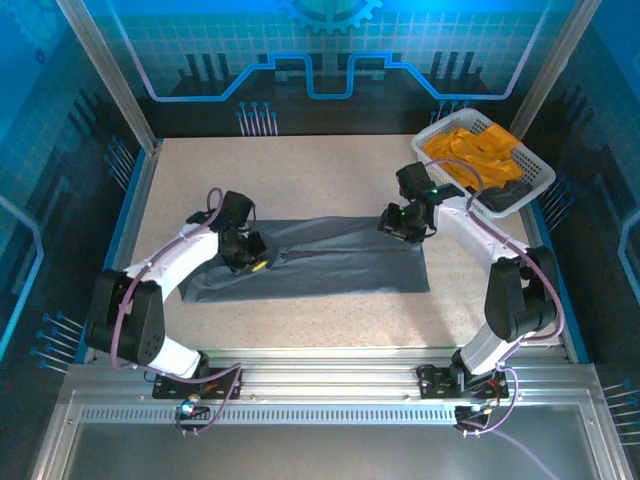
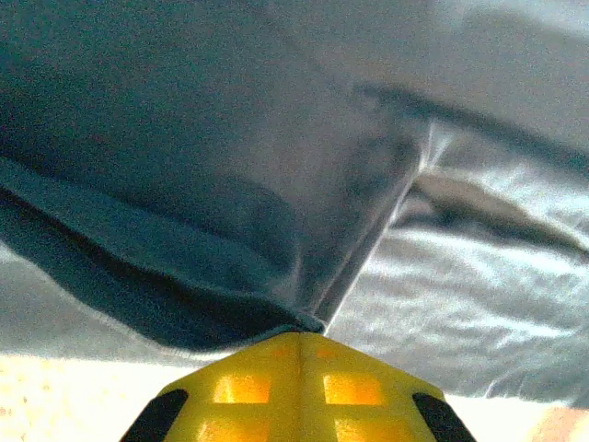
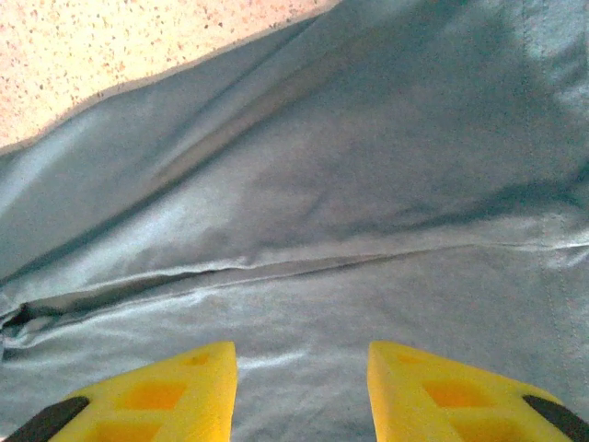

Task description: Fold and stack the t-shirts

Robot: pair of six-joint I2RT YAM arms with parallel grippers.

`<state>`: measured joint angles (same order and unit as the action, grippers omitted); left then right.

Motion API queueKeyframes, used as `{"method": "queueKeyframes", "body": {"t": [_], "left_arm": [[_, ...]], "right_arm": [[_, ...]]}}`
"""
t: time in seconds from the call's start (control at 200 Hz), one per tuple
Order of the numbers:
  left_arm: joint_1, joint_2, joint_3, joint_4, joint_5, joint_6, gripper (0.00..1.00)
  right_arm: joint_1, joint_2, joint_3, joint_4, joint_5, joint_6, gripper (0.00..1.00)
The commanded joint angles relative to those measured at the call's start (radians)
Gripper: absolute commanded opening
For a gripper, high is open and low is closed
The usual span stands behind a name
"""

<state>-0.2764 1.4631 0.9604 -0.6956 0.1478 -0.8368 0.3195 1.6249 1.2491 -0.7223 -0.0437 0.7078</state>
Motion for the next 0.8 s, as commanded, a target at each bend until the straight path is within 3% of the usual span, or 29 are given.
{"method": "queueKeyframes", "body": {"t": [0.0, 0.34, 0.52, 0.63, 0.795], "left_arm": [[-0.053, -0.057, -0.051, -0.035, -0.046, -0.217, 0.0], [-0.152, -0.05, -0.15, 0.077, -0.043, -0.482, 0.0], [-0.186, -0.079, -0.192, 0.127, 0.023, -0.589, 0.12], [-0.187, -0.121, -0.214, 0.138, 0.05, -0.626, 0.27], [-0.164, -0.189, -0.186, 0.021, -0.003, -0.57, 0.3]], "right_arm": [[-0.012, -0.042, -0.036, -0.007, -0.024, -0.024, 0.43], [-0.034, -0.069, -0.085, -0.002, -0.052, -0.041, 0.43], [-0.033, -0.072, -0.097, 0.003, -0.053, -0.039, 0.43], [-0.033, -0.062, -0.102, 0.013, -0.057, -0.035, 0.43], [-0.026, -0.042, -0.087, 0.018, -0.058, -0.03, 0.43]]}}
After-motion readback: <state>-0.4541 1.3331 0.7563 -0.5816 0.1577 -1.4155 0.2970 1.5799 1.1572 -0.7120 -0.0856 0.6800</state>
